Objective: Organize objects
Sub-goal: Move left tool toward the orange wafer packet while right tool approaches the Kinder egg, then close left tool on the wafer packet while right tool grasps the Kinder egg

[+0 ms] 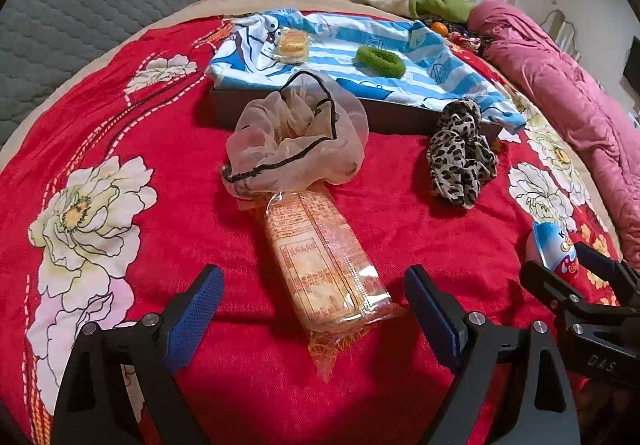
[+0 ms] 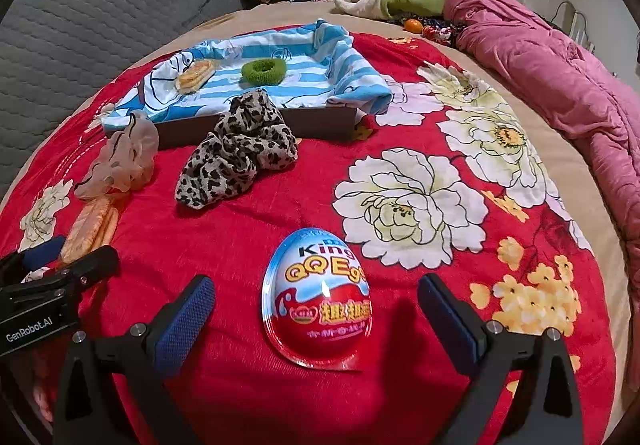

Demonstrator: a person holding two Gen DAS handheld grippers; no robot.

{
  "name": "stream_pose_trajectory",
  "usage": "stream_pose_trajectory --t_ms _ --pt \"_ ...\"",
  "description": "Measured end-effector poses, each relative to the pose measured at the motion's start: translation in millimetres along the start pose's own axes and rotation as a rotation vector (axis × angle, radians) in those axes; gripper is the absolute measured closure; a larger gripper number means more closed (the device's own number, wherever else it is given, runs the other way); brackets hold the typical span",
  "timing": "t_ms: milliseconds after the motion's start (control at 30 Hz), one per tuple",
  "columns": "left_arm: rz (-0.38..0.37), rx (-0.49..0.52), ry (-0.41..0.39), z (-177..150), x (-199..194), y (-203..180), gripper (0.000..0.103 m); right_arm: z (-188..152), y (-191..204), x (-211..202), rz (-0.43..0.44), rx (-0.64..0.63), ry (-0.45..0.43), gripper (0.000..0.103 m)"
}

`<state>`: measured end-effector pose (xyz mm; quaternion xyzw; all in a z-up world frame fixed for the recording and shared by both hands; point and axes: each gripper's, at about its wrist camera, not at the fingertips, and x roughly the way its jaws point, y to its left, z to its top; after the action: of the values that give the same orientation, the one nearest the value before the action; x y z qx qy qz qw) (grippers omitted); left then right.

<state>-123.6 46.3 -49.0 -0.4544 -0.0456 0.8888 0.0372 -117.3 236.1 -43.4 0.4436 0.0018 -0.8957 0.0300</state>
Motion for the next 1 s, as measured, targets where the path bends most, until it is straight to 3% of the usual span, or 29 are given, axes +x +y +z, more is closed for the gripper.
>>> stream_pose_trajectory --t_ms 233,333,533,667,767,800,1000 --pt "-0.019 -0.015 0.008 1 3 5 0.011 4 1 4 0.020 0.015 -0.004 0.002" --pt "-0.014 -0.014 0.011 1 4 7 0.011 6 2 5 0.032 0.021 0.001 0.012" --pt "-0.027 0.003 0.013 0 3 8 0.013 3 7 12 0.043 0.016 0.025 0.023" --pt "-0.045 0.012 0.020 -1 2 10 0.030 1 5 13 0.040 0.031 0.027 0.027" --pt "-0.051 0.009 0.021 -1 2 11 0.037 2 2 12 0.036 0.042 0.027 0.034" --pt "-0.059 0.008 0.023 -1 1 11 0.047 2 1 12 0.035 0.044 0.028 0.035" --pt "-0.094 -0.013 0.016 -3 -4 16 0.062 0 -2 14 0.033 0.053 0.040 0.051"
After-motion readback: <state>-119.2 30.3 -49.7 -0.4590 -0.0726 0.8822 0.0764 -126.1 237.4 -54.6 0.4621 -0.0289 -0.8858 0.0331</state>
